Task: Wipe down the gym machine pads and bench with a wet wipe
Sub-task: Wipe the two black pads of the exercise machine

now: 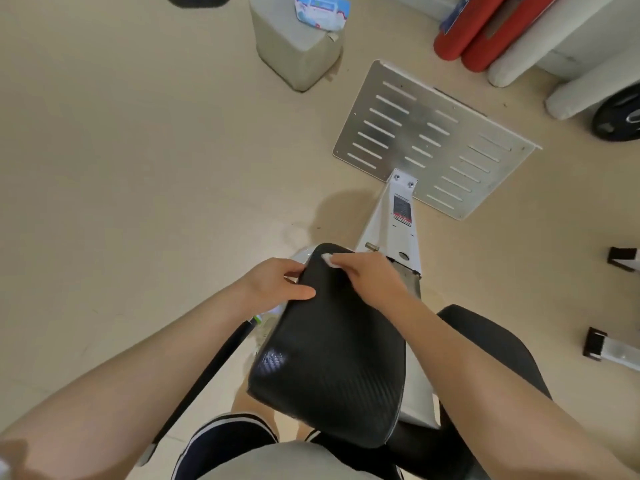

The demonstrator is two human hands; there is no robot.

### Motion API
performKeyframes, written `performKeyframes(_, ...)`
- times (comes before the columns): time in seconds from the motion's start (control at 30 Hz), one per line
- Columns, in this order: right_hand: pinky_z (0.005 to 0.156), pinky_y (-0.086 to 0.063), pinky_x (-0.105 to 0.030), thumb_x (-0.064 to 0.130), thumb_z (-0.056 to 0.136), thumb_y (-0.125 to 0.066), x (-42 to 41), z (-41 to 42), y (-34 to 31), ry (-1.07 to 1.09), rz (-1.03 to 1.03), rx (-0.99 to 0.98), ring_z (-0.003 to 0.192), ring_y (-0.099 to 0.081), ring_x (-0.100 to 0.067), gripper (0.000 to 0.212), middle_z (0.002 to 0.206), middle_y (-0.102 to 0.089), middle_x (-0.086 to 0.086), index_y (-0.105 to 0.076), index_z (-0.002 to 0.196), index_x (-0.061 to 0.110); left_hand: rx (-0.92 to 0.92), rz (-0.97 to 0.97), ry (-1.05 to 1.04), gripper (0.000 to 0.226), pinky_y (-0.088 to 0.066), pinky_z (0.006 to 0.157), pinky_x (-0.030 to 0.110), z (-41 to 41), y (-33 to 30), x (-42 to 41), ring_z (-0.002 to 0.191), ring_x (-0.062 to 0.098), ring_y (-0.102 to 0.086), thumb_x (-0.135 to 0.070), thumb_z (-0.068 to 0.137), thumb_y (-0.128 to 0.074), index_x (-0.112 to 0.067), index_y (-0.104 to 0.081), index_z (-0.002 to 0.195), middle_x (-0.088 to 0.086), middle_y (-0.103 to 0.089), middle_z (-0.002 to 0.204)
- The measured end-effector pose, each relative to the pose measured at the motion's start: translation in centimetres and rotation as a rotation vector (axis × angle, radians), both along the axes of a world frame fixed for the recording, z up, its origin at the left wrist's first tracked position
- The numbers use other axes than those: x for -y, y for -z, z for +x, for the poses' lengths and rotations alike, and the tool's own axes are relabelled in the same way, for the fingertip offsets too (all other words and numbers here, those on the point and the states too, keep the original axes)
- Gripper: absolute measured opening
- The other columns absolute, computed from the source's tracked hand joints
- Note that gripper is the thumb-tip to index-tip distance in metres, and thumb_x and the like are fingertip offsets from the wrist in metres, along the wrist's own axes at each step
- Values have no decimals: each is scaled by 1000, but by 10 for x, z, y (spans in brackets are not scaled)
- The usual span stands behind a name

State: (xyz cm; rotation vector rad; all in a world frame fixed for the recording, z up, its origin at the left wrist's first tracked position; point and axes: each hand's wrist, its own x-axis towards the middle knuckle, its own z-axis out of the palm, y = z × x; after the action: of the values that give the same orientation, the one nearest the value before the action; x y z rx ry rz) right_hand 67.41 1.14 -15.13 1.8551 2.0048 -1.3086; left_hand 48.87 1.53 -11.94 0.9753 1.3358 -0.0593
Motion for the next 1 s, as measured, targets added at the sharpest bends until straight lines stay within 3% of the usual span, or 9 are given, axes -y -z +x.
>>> performKeyframes(0.07,95,-39,-27,16,99,-38,5,21,3,65,-50,145,113,-55,-25,34,125,-59,-6,-56,126,26,22,1,12,31,-44,66,1,-1,-2,1,88,11,-60,-2,84,-62,-4,-61,115,2,-62,106)
performKeyframes(0.17,102,-35,-30,16,99,-34,5,26,8,221,-99,201,121,-47,-27,35,132,-54,-8,-55,127,21,8,9,34,34,-43,78,11,-1,2,-2,96,12,-60,-7,82,-65,-8,-61,116,0,-63,110)
performKeyframes(0.23,100,-36,-30,15,99,-34,-3,8,11,221,-65,151,119,-50,-27,35,130,-56,-8,-57,125,19,-9,0,61,37,-39,85,18,-2,6,-4,102,13,-59,-10,81,-67,-10,-61,117,-1,-63,114)
performKeyframes(0.33,99,-34,-27,13,98,-35,-12,-32,9,137,-27,-13,119,-51,-23,34,128,-58,-5,-56,125,16,-6,1,70,36,-42,83,14,-5,12,-6,103,10,-59,-12,81,-68,-15,-61,116,-3,-62,118)
performKeyframes(0.43,101,-35,-27,8,97,-37,-10,-44,10,45,-8,-62,118,-52,-22,35,128,-59,-4,-55,126,15,-27,3,96,49,-38,91,17,-10,14,-5,110,7,-55,-20,80,-69,-17,-55,127,-8,-57,126)
performKeyframes(0.57,94,-41,-32,3,95,-35,-12,-12,27,169,-35,118,110,-54,-28,39,121,-60,-11,-56,124,19,24,20,133,34,-38,77,8,-13,11,-8,94,-6,-56,-21,83,-66,-24,-60,117,-20,-60,106)
performKeyframes(0.67,93,-41,-33,5,94,-33,-12,8,37,313,-102,210,111,-53,-29,42,124,-58,-10,-58,123,22,9,45,193,38,-35,87,19,-13,13,-10,105,4,-53,-25,84,-64,-24,-57,121,-15,-57,113)
performKeyframes(0.87,97,-33,-19,6,96,-38,0,-29,2,167,-19,-76,119,-52,-18,38,128,-59,-1,-58,125,21,-9,66,220,42,-35,92,23,-12,13,-12,109,8,-52,-26,83,-66,-22,-56,124,-10,-56,117)
performKeyframes(1.0,103,-30,-18,9,96,-40,18,-25,-6,114,18,-134,121,-50,-15,38,131,-56,4,-56,126,27,-26,72,260,41,-38,98,29,-11,10,-12,112,14,-54,-28,84,-64,-23,-57,124,-5,-56,126)
